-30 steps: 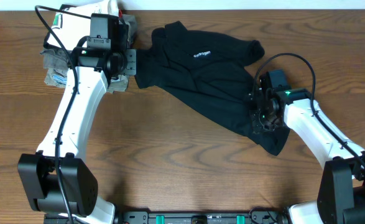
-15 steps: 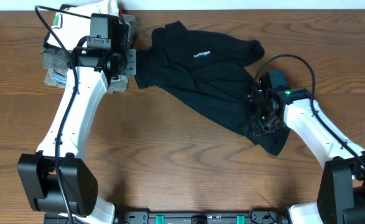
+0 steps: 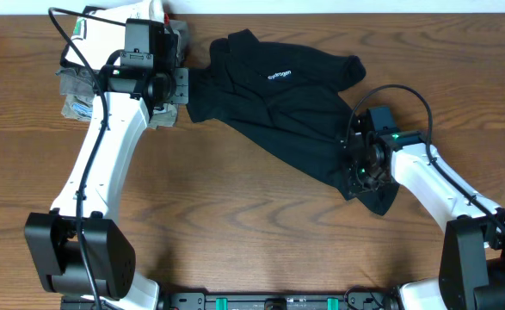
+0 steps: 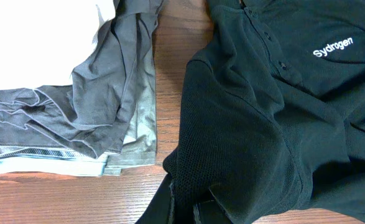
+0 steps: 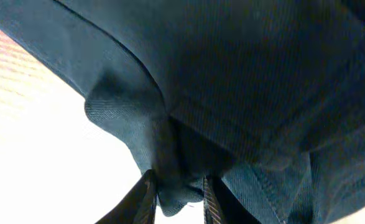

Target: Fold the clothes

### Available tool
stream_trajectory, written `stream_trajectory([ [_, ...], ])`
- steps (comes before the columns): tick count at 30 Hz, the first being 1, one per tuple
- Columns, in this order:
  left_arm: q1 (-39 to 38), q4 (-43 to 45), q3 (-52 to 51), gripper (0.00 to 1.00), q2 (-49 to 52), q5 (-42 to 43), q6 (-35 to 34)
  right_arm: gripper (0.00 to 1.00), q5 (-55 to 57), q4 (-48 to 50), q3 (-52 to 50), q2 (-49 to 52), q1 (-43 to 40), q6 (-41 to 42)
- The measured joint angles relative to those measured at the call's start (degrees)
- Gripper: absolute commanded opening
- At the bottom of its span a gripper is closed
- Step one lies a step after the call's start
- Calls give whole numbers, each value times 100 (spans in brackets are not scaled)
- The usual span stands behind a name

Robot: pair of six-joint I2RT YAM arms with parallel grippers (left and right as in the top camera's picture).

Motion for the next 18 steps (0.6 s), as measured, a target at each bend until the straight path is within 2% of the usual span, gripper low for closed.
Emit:
stream_trajectory([
  [7, 0, 0, 0, 6, 0, 0, 0, 19, -9, -2, 33, 0, -2, 0],
  [8, 0, 0, 0, 6, 0, 2, 0, 16, -9, -39, 63, 0, -2, 0],
  [10, 0, 0, 0, 6, 0, 0, 0, 1, -2, -114, 162, 0, -2, -28],
  [18, 0, 0, 0, 6, 0, 0, 0, 1, -2, -348, 612, 0, -2, -39],
])
